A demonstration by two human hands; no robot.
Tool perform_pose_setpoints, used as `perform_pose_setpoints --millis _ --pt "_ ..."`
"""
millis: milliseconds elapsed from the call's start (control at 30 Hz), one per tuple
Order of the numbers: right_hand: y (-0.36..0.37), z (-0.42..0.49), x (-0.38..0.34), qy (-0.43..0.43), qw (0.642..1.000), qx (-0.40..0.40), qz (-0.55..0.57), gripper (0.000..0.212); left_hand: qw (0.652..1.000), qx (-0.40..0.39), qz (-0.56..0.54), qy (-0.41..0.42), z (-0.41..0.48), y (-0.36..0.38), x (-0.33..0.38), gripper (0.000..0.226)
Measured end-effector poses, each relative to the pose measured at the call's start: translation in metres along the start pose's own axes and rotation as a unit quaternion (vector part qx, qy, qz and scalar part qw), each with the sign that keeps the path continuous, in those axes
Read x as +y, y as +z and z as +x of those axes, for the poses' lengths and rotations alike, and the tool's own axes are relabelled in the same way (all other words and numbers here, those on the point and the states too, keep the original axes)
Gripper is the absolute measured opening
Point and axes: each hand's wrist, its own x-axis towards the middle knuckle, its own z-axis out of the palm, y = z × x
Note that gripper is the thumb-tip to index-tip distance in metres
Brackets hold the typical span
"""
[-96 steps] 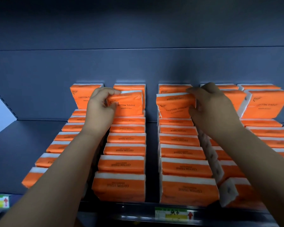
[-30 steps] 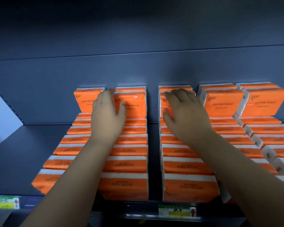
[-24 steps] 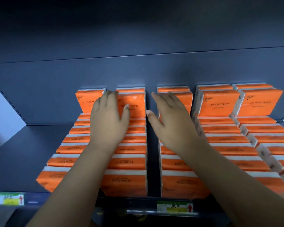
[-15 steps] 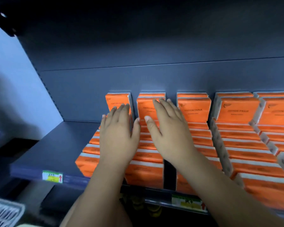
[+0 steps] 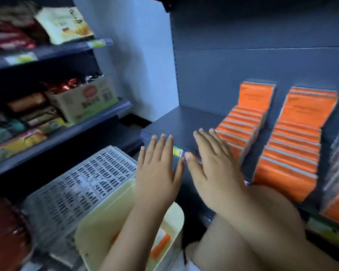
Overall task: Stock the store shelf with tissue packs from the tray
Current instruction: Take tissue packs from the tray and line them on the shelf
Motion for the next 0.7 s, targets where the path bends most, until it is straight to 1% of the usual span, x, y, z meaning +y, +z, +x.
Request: perform_pose_setpoints --millis 100,200,267,367,433,467,533,567,633,700 --pt "0.062 -0.023 -0.043 -0.024 0.998 -0.055 0.022 0.064 0.997 -0.021 0.025 -0.065 -0.042 -0.005 -0.055 0.066" --pt "0.109 -0.031 -0.071 -0.020 0.990 -0.142 -0.002 0.072 0.989 -0.065 0.062 -0.120 -0.081 0.001 -0.103 0.066" --pt "0.133 -0.040 -0.080 -0.002 0.978 -0.207 -0.031 0.076 0.981 -0.098 0.075 -0.149 -0.105 0.008 -0.127 0.067" --pt "0.171 -0.060 -0.076 0.007 0.950 -0.305 -0.058 0.066 0.970 -0.131 0.071 -0.190 -0.135 0.018 -0.154 0.069" --pt "0.188 -0.069 -0.073 0.017 0.931 -0.359 -0.067 0.070 0.962 -0.156 0.059 -0.218 -0.150 0.027 -0.166 0.071" --pt "0.194 -0.072 -0.073 0.028 0.922 -0.381 -0.063 0.068 0.956 -0.169 0.051 -0.235 -0.157 0.032 -0.170 0.070" --pt "0.208 -0.077 -0.073 0.063 0.906 -0.416 -0.043 0.054 0.945 -0.188 0.030 -0.266 -0.170 0.044 -0.178 0.066" --pt "0.215 -0.079 -0.072 0.081 0.901 -0.425 -0.030 0.050 0.939 -0.196 0.021 -0.280 -0.175 0.050 -0.182 0.064" --pt "0.231 -0.084 -0.071 0.134 0.893 -0.430 -0.002 0.051 0.928 -0.217 0.011 -0.304 -0.186 0.063 -0.190 0.062" --pt "0.250 -0.089 -0.070 0.197 0.876 -0.440 0.016 0.054 0.912 -0.248 0.006 -0.326 -0.197 0.077 -0.199 0.063"
